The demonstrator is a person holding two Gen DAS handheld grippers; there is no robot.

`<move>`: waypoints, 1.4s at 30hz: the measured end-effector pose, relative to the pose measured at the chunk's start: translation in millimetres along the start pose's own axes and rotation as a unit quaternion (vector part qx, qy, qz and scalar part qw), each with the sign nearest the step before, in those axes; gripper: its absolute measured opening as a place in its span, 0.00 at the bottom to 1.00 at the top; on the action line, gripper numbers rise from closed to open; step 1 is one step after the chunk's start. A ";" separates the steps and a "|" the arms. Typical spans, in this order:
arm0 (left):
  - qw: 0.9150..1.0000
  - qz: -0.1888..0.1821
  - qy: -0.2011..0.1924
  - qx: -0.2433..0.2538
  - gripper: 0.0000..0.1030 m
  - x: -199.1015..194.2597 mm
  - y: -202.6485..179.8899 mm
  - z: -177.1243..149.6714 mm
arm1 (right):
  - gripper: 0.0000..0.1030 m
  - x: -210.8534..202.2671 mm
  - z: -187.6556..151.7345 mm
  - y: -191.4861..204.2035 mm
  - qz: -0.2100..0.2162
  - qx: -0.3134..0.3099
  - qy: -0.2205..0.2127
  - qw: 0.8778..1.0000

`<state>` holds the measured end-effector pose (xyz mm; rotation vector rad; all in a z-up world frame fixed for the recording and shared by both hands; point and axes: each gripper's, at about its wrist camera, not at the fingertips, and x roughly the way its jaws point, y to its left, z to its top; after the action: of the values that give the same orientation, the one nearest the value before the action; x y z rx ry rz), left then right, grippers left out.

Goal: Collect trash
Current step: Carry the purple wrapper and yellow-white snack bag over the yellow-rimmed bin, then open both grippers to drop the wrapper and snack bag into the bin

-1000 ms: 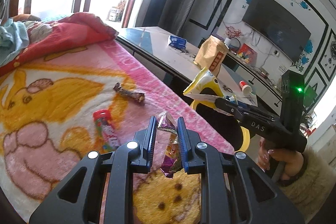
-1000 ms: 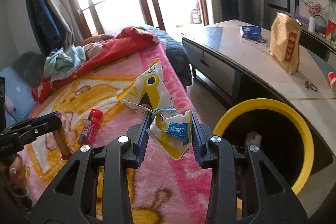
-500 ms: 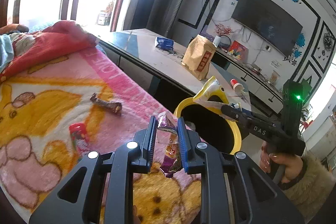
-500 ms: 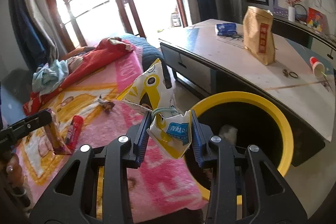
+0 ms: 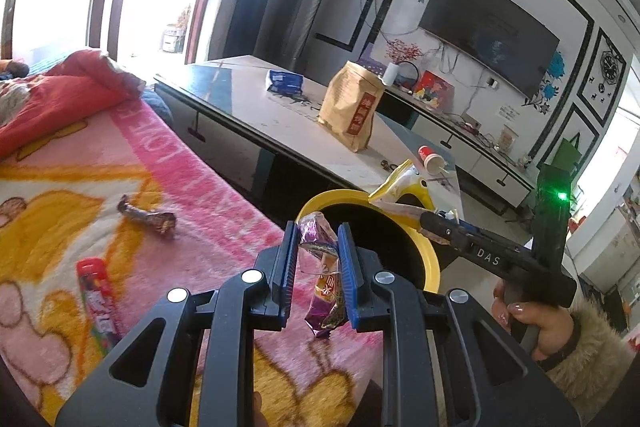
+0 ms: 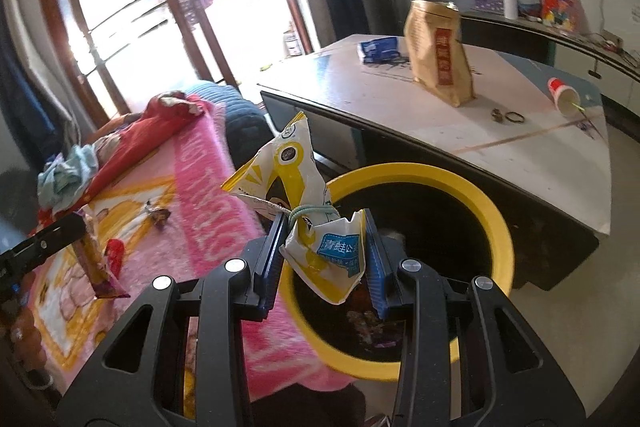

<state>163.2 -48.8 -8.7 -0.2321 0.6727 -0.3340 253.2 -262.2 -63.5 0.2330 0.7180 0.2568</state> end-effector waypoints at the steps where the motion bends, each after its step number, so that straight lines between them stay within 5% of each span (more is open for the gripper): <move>1: 1.000 -0.002 0.001 0.001 0.19 2.7 -1.1 0.3 | 0.28 -0.4 -0.3 -3.4 -0.002 0.004 0.000 1.000; 42: 0.996 -0.047 0.057 0.055 0.20 119.8 -57.0 -16.1 | 0.31 19.3 -13.1 -76.3 -0.074 0.103 0.037 0.991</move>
<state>227.6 -147.8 -71.0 -0.1414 0.7555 -0.4757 269.9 -326.5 -107.6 0.3659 0.8312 0.0507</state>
